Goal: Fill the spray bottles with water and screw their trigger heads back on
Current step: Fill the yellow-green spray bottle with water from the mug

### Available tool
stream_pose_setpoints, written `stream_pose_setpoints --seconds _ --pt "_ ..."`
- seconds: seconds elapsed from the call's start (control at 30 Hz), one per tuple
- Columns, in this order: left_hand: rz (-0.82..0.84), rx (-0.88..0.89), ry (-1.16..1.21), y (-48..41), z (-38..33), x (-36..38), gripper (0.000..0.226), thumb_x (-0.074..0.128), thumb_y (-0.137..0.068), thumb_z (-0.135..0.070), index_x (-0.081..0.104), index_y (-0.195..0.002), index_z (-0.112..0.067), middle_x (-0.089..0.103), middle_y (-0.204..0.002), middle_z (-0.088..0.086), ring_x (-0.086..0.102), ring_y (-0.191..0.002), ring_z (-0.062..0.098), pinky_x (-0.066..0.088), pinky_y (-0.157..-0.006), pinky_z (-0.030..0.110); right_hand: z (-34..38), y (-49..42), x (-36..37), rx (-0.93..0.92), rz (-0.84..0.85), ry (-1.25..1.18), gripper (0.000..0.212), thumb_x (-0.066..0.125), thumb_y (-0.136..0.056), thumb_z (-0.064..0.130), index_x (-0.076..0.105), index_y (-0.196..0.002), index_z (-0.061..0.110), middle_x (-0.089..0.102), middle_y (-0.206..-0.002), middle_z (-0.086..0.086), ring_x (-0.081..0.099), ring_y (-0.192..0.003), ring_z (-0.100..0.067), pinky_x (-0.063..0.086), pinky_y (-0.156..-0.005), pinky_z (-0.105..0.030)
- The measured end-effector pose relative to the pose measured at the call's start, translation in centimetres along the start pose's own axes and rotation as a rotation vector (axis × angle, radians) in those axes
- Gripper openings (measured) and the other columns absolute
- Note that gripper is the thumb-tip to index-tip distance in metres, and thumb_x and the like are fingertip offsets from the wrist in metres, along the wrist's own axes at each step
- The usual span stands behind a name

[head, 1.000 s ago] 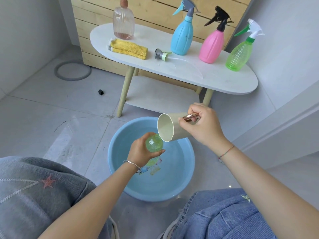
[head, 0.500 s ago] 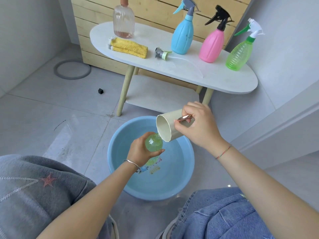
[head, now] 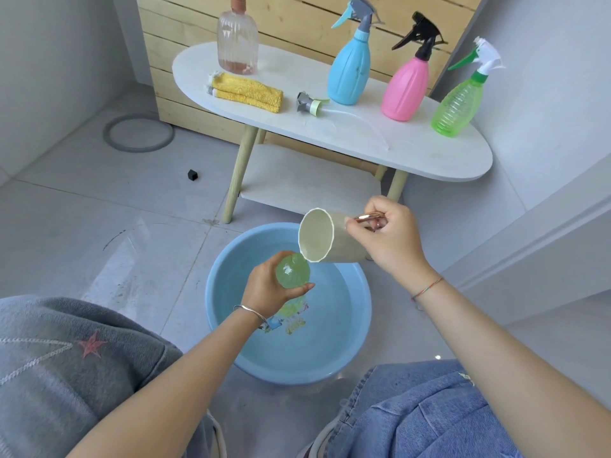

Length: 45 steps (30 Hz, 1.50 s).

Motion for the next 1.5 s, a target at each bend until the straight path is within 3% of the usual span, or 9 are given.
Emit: stream_pose_setpoints --seconds 0.17,0.33,0.43,0.9,1.07,1.17,1.23,1.33,1.5 --pt "-0.034 -0.012 0.017 -0.5 -0.7 -1.4 0.068 0.085 -0.064 -0.047 0.059 -0.120 -0.019 0.064 -0.103 -0.011 0.061 -0.101 0.010 0.043 -0.088 0.017 -3.6 0.0 -0.7 0.154 -0.037 -0.067 0.043 0.072 -0.073 0.010 0.034 -0.054 0.015 0.031 -0.053 0.003 0.027 -0.053 -0.010 0.024 -0.052 -0.025" --pt "-0.045 -0.015 -0.002 -1.1 -1.3 -2.7 0.072 0.085 -0.064 -0.046 0.058 -0.124 -0.016 0.065 -0.112 -0.008 0.058 -0.106 0.008 0.041 -0.092 0.018 -2.6 0.1 0.2 -0.110 0.074 0.152 0.037 0.068 -0.070 0.016 0.033 -0.057 0.016 0.034 -0.056 0.007 0.035 -0.059 -0.008 0.027 -0.056 -0.021" --pt "-0.050 -0.007 -0.025 -1.3 -1.8 -3.5 0.070 0.085 -0.064 -0.046 0.059 -0.122 -0.016 0.064 -0.110 -0.011 0.059 -0.104 0.006 0.040 -0.089 0.015 -2.5 0.3 1.2 -0.225 0.164 0.260 0.036 0.068 -0.070 0.019 0.034 -0.059 0.019 0.034 -0.058 0.010 0.034 -0.061 -0.015 0.028 -0.060 -0.030" --pt "-0.066 -0.014 -0.015 -1.3 -3.6 -4.9 0.062 0.085 -0.065 -0.044 0.060 -0.116 -0.020 0.064 -0.097 -0.013 0.060 -0.095 0.009 0.041 -0.080 0.016 -1.9 1.5 0.8 -0.406 0.135 0.424 0.028 0.053 -0.075 0.035 0.032 -0.061 0.023 0.024 -0.064 0.013 0.019 -0.068 -0.007 0.022 -0.063 -0.030" --pt "-0.073 -0.003 -0.020 -2.1 -5.5 -5.7 0.063 0.085 -0.066 -0.044 0.060 -0.118 -0.019 0.062 -0.098 -0.013 0.058 -0.094 0.007 0.037 -0.077 0.012 -2.9 1.1 -1.2 -0.248 0.081 0.242 0.038 0.069 -0.073 0.020 0.035 -0.059 0.018 0.032 -0.060 0.010 0.031 -0.063 -0.015 0.025 -0.058 -0.021" --pt "-0.084 0.033 -0.039 -3.2 -7.6 -6.9 0.062 0.084 -0.063 -0.049 0.062 -0.114 -0.020 0.063 -0.092 -0.014 0.059 -0.089 0.009 0.039 -0.071 0.014 -4.7 0.5 -3.3 0.042 -0.024 -0.061 0.044 0.075 -0.077 0.013 0.035 -0.059 0.013 0.035 -0.059 0.003 0.033 -0.059 -0.011 0.025 -0.055 -0.020" --pt "-0.092 0.055 -0.023 -4.2 -8.9 -7.7 0.063 0.084 -0.061 -0.051 0.063 -0.113 -0.021 0.065 -0.093 -0.014 0.061 -0.091 0.009 0.043 -0.075 0.015 -5.7 -0.1 -4.1 0.193 -0.058 -0.264 0.045 0.076 -0.077 0.016 0.035 -0.060 0.012 0.034 -0.058 0.001 0.031 -0.056 -0.006 0.025 -0.054 -0.020" --pt "-0.102 0.081 0.003 -5.8 -11.2 -9.0 0.074 0.082 -0.055 -0.063 0.064 -0.112 -0.021 0.069 -0.095 -0.011 0.064 -0.091 0.009 0.052 -0.084 0.029 -6.4 -1.7 -5.9 0.287 -0.128 -0.478 0.040 0.078 -0.075 0.028 0.045 -0.062 0.010 0.052 -0.066 -0.009 0.051 -0.068 -0.014 0.039 -0.068 -0.029" --pt "-0.150 0.101 0.012 -9.1 -15.3 -10.9 0.068 0.086 -0.063 -0.044 0.062 -0.119 -0.013 0.070 -0.101 0.003 0.064 -0.101 0.024 0.047 -0.083 0.025 -7.0 -5.3 -10.1 0.386 -0.294 -0.678 0.036 0.073 -0.081 0.019 0.043 -0.062 0.015 0.047 -0.062 -0.005 0.049 -0.064 -0.013 0.038 -0.069 -0.023"
Point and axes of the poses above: each hand's wrist, its own y-axis away from the middle knuckle, its own x-axis out of the palm, z = x × y, the point moved 8 cm from there along -y, towards the middle knuckle
